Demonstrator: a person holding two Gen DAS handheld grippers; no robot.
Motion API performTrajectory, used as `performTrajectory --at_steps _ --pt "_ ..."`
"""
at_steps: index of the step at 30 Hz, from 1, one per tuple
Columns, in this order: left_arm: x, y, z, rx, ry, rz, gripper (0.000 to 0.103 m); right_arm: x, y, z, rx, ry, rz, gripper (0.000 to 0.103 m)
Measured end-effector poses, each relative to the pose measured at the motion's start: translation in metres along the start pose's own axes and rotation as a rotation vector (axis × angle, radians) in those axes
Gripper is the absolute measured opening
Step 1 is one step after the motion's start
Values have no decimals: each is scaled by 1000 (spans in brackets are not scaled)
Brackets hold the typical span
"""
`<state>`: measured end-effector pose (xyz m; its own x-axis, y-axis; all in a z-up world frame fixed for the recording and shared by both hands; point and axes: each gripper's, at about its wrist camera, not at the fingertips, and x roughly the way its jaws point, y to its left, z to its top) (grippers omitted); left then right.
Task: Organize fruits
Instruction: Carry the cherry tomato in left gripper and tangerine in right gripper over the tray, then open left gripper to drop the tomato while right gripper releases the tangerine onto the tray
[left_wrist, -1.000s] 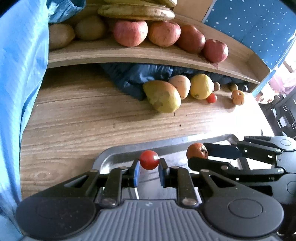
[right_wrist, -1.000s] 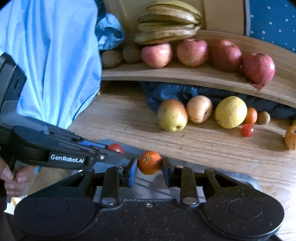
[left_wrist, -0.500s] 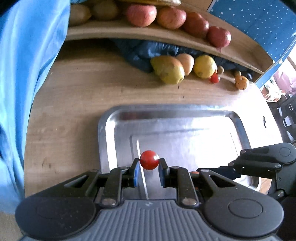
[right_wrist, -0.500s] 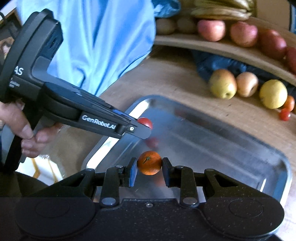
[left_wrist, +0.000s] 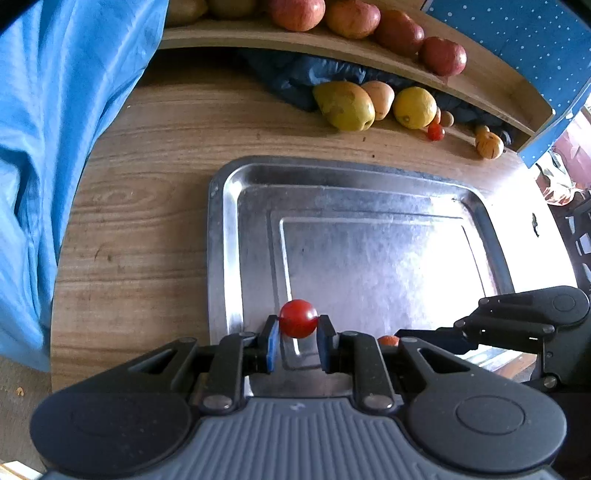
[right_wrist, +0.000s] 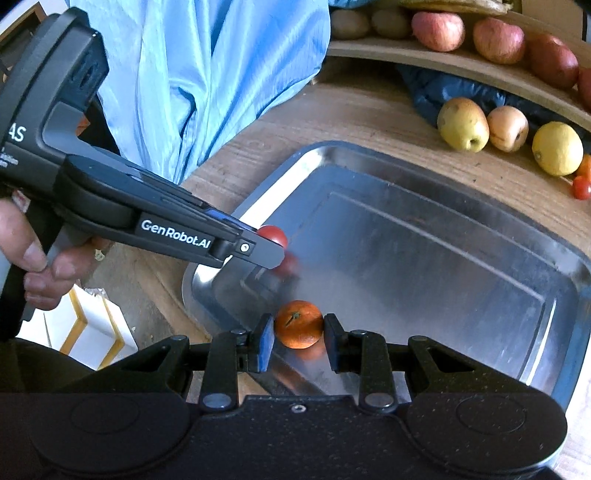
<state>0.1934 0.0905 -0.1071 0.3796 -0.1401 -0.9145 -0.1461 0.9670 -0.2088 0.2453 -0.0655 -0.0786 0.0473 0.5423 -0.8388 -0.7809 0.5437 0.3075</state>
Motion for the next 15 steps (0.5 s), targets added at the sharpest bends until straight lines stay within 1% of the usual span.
performTrajectory --at_steps 10,11,15 --pt "-3 -7 -8 -14 -4 30 24 -5 0 -11 13 -17 -11 35" --pt "-3 -8 -8 -12 -3 32 26 -6 -1 -12 16 -20 -16 36" --pt "-8 -10 -11 -12 -16 47 40 -12 -3 -17 36 -40 -30 43"
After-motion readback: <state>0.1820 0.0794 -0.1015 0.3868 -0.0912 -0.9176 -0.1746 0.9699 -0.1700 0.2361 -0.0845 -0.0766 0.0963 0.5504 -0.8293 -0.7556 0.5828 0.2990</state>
